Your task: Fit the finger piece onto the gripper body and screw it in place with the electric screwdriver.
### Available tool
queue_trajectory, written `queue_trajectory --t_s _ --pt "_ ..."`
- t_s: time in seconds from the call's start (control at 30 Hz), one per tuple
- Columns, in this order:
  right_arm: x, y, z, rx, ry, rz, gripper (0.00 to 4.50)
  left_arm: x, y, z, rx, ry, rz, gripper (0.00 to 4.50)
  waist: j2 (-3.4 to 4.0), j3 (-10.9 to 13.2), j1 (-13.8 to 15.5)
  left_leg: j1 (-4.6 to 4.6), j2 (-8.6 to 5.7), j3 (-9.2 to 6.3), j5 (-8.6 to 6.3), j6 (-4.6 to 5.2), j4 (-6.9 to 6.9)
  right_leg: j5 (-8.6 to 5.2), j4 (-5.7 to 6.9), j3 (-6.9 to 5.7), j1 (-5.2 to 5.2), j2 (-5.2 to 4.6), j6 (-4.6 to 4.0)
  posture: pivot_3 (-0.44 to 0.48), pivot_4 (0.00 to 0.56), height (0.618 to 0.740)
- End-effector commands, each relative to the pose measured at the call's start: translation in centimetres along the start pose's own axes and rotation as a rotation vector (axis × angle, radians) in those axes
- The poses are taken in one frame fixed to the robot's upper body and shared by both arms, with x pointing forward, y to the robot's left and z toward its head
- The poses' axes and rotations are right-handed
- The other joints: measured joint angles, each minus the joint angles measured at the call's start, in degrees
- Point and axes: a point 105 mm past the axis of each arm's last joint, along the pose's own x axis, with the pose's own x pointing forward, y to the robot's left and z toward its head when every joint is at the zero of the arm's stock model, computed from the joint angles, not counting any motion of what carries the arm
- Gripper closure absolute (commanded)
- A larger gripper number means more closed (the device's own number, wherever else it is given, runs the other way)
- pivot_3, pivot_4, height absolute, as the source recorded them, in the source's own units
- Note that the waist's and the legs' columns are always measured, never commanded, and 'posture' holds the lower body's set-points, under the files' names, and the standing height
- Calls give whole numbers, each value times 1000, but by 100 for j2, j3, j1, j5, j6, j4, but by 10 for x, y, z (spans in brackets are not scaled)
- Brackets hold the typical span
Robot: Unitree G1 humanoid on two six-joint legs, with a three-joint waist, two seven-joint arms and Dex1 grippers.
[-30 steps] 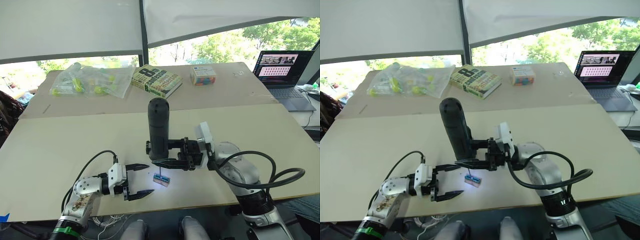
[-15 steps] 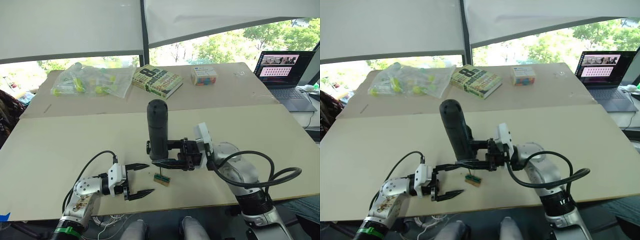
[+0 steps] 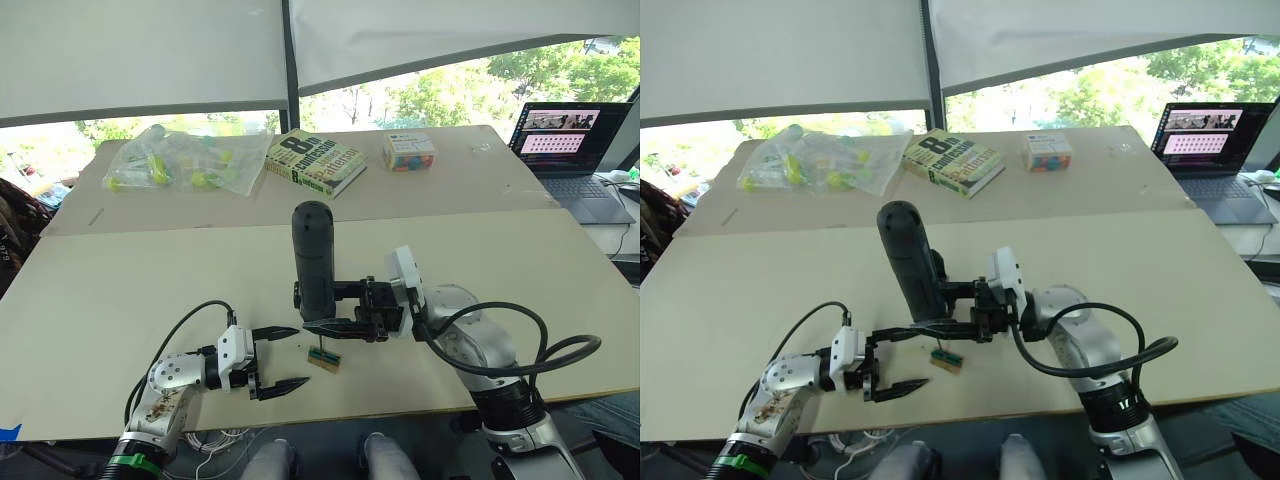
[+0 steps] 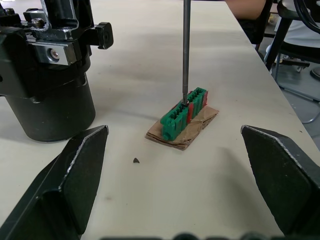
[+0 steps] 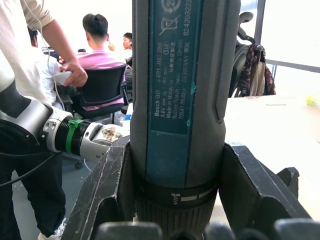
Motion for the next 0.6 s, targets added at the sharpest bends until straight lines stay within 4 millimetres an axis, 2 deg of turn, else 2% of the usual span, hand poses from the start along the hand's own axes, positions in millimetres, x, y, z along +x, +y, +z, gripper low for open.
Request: queue_trajectory --t_s 0.03,0.6 --pt "2 2 15 -55 -46 23 2585 2 -2 2 6 6 -11 13 0 0 1 0 0 0 0 0 0 0 0 0 0 0 0 0 150 737" --pt "1 2 15 -42 -52 34 2585 2 -1 6 7 9 -13 13 0 0 0 -1 0 0 0 0 0 0 0 0 -1 0 0 0 150 737"
